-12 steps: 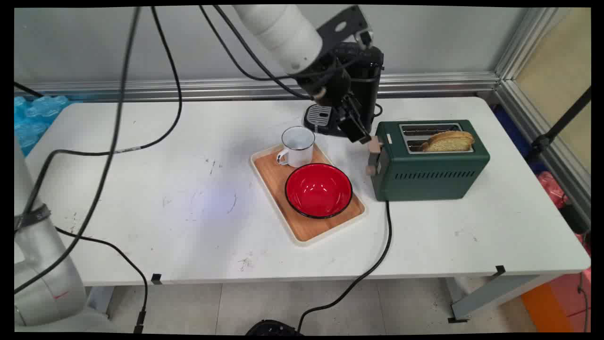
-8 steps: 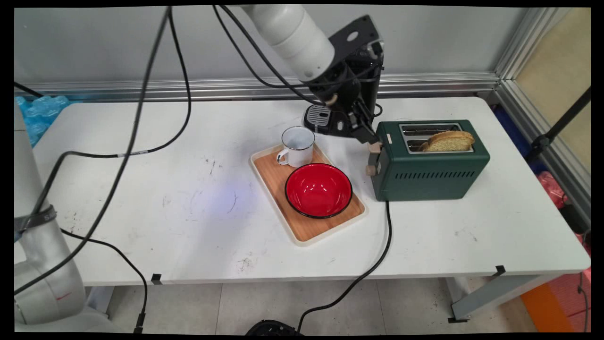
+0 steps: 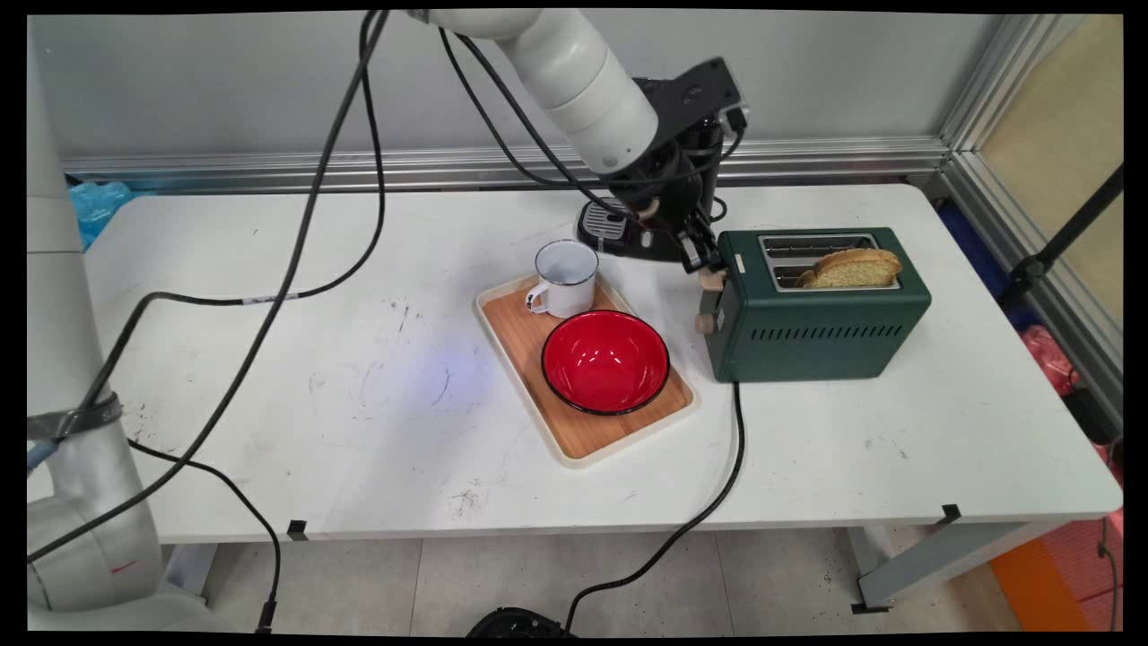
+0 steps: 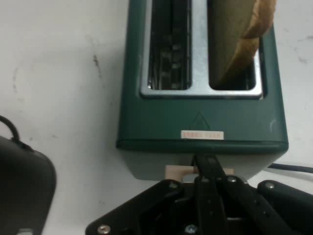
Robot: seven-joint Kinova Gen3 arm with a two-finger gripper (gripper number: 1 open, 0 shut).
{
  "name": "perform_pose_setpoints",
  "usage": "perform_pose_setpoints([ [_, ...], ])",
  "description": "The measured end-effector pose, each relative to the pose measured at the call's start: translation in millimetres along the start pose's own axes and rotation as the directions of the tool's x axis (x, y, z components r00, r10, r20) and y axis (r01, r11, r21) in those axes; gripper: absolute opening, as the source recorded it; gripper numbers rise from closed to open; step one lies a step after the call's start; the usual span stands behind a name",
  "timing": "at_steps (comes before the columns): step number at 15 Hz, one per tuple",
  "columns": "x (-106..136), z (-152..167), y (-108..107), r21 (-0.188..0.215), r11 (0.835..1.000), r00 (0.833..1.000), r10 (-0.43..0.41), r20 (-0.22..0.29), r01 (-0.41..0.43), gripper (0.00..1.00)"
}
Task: Press the toaster switch
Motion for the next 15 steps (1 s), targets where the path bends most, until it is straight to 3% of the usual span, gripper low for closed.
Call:
perform_pose_setpoints([
  [6, -5, 16, 0, -0.019, 1.000, 0.999, 0.015, 0.033, -0.014, 0.00],
  [15, -19, 45, -3, -0.015, 1.000, 0.997, 0.019, 0.081, -0.018, 0.00],
])
